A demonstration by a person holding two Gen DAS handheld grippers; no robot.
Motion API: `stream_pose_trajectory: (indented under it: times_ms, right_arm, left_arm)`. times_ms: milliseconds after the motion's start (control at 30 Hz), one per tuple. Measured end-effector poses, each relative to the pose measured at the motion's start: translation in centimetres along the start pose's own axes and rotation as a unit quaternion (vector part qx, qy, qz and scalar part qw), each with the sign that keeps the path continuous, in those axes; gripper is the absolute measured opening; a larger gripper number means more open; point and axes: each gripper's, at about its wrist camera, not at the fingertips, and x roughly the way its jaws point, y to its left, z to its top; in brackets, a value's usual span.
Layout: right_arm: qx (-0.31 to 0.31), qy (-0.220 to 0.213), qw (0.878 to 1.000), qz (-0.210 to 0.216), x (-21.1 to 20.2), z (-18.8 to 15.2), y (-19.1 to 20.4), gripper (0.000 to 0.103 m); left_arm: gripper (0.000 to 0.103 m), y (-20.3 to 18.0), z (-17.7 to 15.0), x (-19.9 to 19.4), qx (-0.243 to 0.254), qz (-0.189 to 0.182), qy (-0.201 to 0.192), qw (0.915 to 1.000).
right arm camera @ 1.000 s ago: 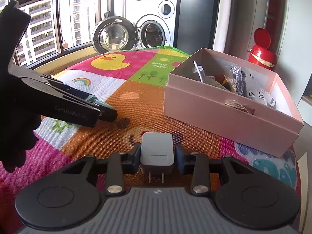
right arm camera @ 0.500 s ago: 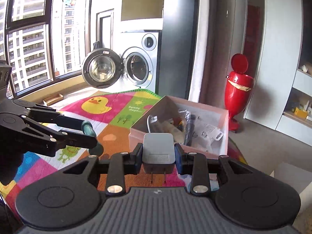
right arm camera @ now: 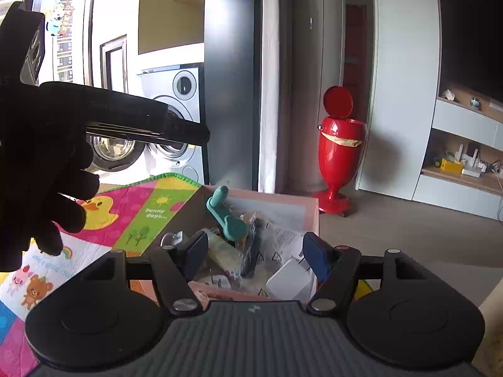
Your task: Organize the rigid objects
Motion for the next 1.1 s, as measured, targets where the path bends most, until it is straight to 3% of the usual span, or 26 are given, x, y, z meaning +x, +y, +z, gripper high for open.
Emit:
stream_pose_trajectory:
  times_ms: [200,400,433,533,567,633,667,767,1100]
  right_arm:
    - [0.016,0.067,0.997,-0.031,1.5,-5.7,1.4,0.073]
    - [0.028,0.120,0.992,-0.019,3.2,-9.1,4.2,0.078]
    - [0.023,0.133,0.991,-0.026,3.8,-9.5,4.7,0.080]
    - [0.020,0.118,0.990,-0.071,3.9,-10.2,5.4,0.101]
    - [0.027,0.121,0.989,-0.078,4.1,-10.2,5.2,0.103]
    - [0.062,0.130,0.987,-0.066,4.3,-10.3,4.1,0.103]
    - [0.064,0.127,0.987,-0.068,4.2,-10.4,3.9,0.103]
    - [0.062,0.122,0.988,-0.076,4.1,-10.5,4.1,0.103]
    - [0.056,0.091,0.992,-0.064,2.5,-11.9,3.8,0.103]
  left_arm:
    - [0.057,0.9,-8.6,-4.5,0.012,0.070,0.038,0.9967]
    - [0.057,2.4,-15.8,-6.0,-0.045,0.128,0.091,0.9865]
    - [0.057,2.5,-16.4,-5.7,-0.045,0.130,0.098,0.9856]
    - [0.062,1.4,-17.6,-5.3,-0.027,0.136,0.098,0.9854]
    - [0.064,1.1,-17.7,-5.0,-0.019,0.139,0.099,0.9851]
    - [0.076,0.2,-18.0,-4.7,-0.005,0.145,0.093,0.9851]
    - [0.077,0.0,-18.1,-4.6,-0.003,0.148,0.089,0.9849]
    - [0.078,-0.5,-18.3,-4.2,-0.007,0.169,0.072,0.9830]
    - [0.075,-0.7,-18.1,-3.9,-0.007,0.192,0.071,0.9787]
